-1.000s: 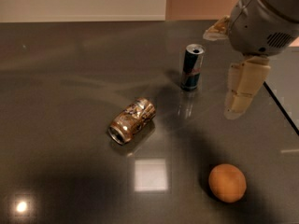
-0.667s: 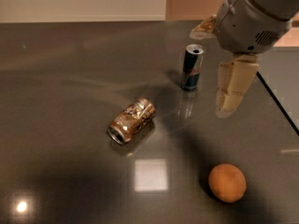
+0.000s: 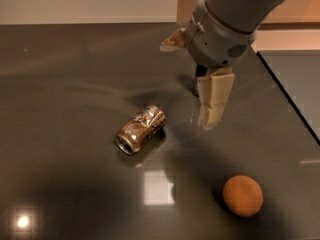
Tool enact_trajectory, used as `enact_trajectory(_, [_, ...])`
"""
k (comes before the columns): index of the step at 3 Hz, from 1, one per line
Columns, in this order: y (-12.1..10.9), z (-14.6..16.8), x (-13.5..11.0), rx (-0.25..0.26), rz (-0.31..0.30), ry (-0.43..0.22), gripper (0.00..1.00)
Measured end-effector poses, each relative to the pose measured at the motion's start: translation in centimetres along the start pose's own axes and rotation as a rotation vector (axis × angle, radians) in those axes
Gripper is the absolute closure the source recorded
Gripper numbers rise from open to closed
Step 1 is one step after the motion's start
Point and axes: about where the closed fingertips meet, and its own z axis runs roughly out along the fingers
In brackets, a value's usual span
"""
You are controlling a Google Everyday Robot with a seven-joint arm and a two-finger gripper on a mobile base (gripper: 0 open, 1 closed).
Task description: Place orange can upright
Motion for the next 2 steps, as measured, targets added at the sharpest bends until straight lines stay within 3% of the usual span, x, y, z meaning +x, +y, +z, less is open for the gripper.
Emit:
enact_trajectory(1, [-1.1, 3.8, -2.2, -0.048, -0.260, 0.003, 0.00])
enact_trajectory(2, [-1.4, 6.6, -3.4, -0.083, -0.470, 0.023, 0.00])
